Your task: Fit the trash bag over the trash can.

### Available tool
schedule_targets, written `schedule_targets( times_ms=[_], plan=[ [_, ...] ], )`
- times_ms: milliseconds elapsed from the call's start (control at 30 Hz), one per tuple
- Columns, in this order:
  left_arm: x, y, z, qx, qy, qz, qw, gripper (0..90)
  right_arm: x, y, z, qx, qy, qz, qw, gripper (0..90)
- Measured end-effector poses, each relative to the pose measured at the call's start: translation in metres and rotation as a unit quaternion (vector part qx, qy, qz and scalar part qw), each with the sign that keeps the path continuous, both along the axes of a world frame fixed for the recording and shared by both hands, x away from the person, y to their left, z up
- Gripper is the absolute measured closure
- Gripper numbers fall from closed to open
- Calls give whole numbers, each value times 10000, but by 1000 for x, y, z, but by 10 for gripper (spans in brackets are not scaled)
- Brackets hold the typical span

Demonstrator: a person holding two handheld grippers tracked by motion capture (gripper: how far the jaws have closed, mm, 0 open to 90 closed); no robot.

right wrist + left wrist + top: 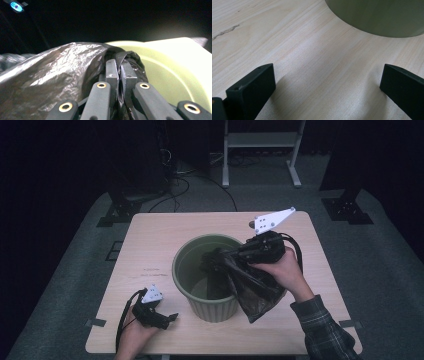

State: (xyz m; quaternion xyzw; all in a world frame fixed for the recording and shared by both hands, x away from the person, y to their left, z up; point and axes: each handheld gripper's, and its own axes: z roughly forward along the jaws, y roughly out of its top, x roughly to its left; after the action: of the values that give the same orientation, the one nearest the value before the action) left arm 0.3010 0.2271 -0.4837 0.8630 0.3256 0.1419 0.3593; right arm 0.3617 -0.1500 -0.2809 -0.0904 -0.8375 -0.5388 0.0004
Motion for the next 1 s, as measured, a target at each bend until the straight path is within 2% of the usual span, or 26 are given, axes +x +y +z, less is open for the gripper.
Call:
schedule_targets(
  times_ms=[100,300,400,500,600,667,767,833,900,1000],
  plan=[
    [0,0,0,2,-1,-1,10000,0,1,-7,-8,-169,-102,-289,9994,854],
    [0,0,0,1,-2,1,10000,0,2,-19,-18,-72,-82,-483,9988,772],
    [0,0,0,2,-2,0,10000,0,-1,-23,-21,-64,-70,-522,9986,788],
    [0,0,0,-5,1,-3,10000,0,-4,-24,-23,-178,-153,-542,9983,865],
    [1,3,1,-126,77,-30,9999,0,-4,-25,-24,-139,-149,-520,9984,879],
    [-1,3,4,-102,-24,-15,9999,0,-4,-25,-25,-113,-149,-527,9984,883],
    [-3,5,13,-178,-96,-51,9998,0,-2,-26,-25,-86,-139,-522,9985,883],
    [-4,6,19,-333,-135,-106,9993,0,-2,-26,-26,-74,-135,-513,9986,882],
    [-5,7,26,-472,-66,-156,9987,0,-2,-26,-26,-63,-130,-509,9986,880],
    [-8,7,38,-623,-73,-279,9976,0,-2,-26,-26,-54,-130,-495,9987,879]
  ],
)
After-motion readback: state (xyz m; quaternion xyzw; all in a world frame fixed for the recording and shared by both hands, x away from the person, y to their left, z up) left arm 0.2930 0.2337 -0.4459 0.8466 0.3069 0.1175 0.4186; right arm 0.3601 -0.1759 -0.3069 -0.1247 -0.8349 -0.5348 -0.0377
